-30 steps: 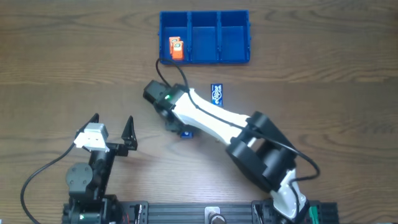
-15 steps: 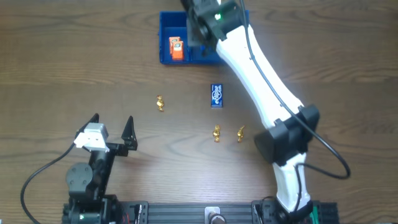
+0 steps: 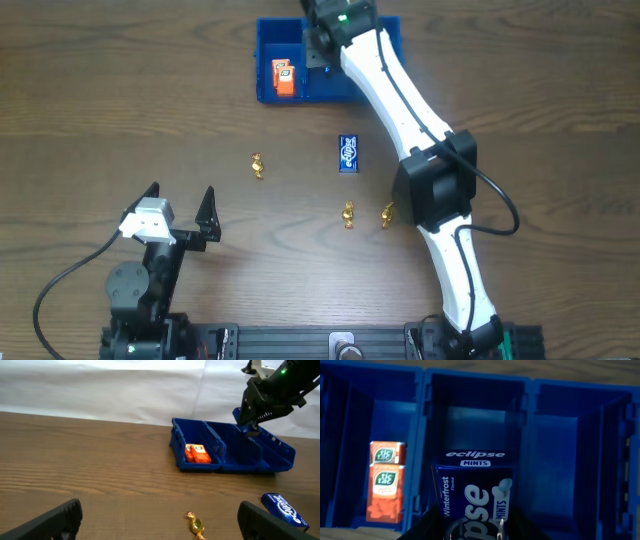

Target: Sort Candies Into Trays

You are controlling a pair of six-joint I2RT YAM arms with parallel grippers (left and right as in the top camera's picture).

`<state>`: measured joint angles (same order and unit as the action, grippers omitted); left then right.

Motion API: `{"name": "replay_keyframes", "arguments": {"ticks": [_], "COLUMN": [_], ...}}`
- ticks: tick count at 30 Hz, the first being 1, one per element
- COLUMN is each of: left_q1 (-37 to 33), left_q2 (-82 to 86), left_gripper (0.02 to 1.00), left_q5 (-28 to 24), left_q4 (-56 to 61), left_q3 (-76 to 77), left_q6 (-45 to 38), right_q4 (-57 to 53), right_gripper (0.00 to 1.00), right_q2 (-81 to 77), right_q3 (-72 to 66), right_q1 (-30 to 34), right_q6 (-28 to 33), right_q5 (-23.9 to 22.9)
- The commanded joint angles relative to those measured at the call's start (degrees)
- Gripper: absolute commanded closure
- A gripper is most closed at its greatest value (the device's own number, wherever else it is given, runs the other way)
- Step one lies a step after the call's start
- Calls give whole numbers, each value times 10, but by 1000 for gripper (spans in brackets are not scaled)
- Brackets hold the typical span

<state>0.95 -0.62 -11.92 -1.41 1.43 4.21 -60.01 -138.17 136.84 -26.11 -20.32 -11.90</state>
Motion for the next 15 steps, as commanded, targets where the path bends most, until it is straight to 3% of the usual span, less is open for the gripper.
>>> {"name": "replay_keyframes", "arguments": {"ticks": [1, 13, 15], "left_q1": [-2, -2, -2], "left_q2": [3, 3, 3], "left_gripper": [20, 20, 20], "left_q5": [-10, -10, -10], "left_q4": [-18, -18, -18], "left_q3": [-12, -12, -12], "left_q6": [-4, -4, -4], "right_q4": [9, 22, 23], "right_gripper": [748, 726, 599], "right_q2": [-14, -23, -23], "right_q3": [12, 12, 12], "right_q1": [7, 6, 3], "right_q6": [6, -26, -38], "right_q5": [6, 17, 17]}}
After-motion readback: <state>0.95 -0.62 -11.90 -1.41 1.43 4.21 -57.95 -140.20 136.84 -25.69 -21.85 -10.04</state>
